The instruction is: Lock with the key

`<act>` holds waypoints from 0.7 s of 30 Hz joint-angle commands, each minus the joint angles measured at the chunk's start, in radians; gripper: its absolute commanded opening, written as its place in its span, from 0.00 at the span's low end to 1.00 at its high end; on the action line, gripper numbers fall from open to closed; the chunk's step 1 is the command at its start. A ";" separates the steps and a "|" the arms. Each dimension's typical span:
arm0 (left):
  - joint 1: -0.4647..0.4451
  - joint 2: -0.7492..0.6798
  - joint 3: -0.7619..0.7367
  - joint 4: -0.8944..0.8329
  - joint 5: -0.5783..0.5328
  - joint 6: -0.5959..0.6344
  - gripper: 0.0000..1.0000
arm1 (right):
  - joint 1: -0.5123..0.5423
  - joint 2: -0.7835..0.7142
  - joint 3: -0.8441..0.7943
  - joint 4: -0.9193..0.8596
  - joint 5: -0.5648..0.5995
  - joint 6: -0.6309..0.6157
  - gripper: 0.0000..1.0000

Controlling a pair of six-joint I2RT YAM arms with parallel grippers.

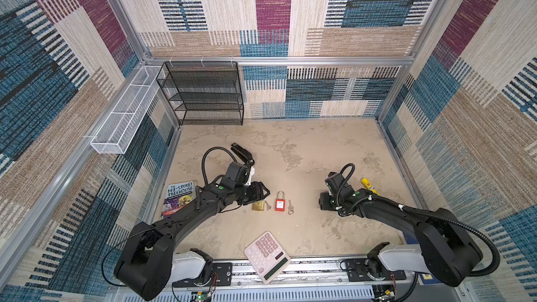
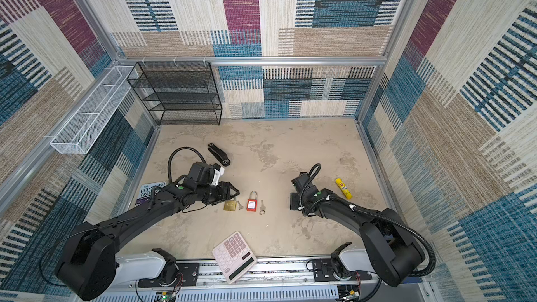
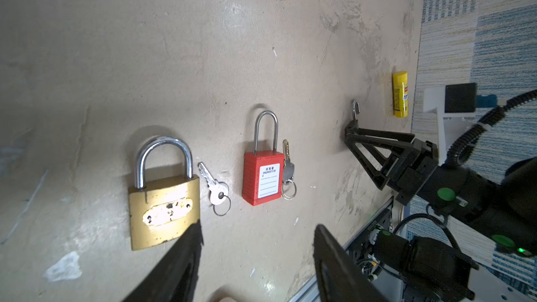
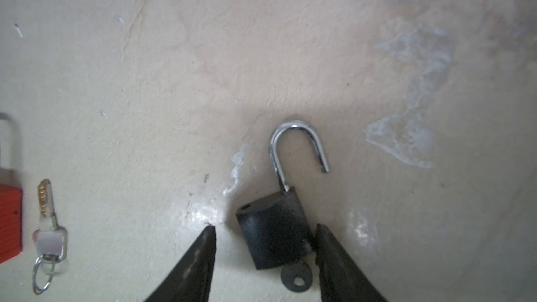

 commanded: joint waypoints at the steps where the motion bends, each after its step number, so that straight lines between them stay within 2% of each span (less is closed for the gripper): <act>1: -0.002 -0.001 0.002 0.005 0.004 0.015 0.63 | 0.014 0.020 0.004 -0.060 -0.024 0.018 0.55; 9: -0.003 -0.003 0.000 0.005 0.003 0.014 0.63 | 0.032 0.057 0.001 -0.038 -0.001 0.025 0.55; 15: -0.003 -0.005 0.009 0.005 0.010 0.014 0.63 | 0.035 0.076 -0.001 -0.032 0.009 0.024 0.46; 21: -0.003 -0.009 0.051 -0.026 0.007 0.025 0.63 | 0.066 0.099 0.015 -0.046 0.041 0.025 0.45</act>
